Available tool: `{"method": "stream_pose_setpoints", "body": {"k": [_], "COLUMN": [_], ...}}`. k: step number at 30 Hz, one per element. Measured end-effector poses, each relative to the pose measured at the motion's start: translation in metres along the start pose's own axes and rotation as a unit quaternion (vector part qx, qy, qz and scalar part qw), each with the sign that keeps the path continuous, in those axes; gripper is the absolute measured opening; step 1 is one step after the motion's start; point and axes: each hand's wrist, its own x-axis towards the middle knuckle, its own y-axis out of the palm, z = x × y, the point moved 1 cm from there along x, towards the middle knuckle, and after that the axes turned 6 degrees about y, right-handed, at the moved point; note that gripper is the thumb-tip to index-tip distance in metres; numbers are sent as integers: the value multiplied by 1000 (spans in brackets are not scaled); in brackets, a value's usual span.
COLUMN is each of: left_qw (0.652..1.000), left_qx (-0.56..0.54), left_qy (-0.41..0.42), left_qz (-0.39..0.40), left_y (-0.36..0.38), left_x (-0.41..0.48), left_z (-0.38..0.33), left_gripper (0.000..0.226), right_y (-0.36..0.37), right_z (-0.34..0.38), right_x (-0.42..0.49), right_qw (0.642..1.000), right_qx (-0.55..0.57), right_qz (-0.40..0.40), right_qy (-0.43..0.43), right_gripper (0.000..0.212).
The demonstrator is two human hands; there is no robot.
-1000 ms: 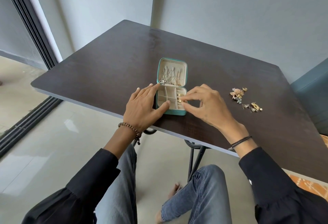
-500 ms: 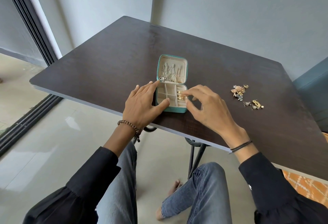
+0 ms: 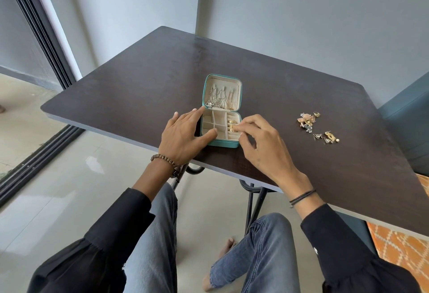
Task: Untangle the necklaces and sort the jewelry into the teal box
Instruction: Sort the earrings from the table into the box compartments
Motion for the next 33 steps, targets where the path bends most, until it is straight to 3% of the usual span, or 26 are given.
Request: {"method": "stream_pose_setpoints", "body": {"k": [3, 5, 11, 21, 26, 33], "left_qw": [1000, 1000, 997, 995, 992, 987], "left_qx": [-7, -19, -74, -42, -50, -57], "left_qy": [-7, -13, -9, 73, 116, 137], "left_qz": [9, 11, -28, -44, -10, 55], "left_y": [-1, -2, -14, -13, 17, 75], "left_x": [0, 1, -2, 33, 69, 128], "left_z": [-2, -4, -26, -80, -120, -173], "left_gripper": [87, 87, 66, 23, 32, 22], "right_y": [-2, -2, -9, -32, -54, -93], "right_z": [5, 6, -1, -37, -83, -163], "right_x": [-1, 1, 0, 9, 10, 22], "right_qw": [999, 999, 991, 978, 974, 977], "right_qx": [-54, -32, 112, 182, 165, 62], "right_qz": [3, 7, -7, -39, -66, -67], "right_qy": [-6, 9, 70, 97, 138, 192], "right_gripper": [26, 26, 21, 11, 10, 9]}}
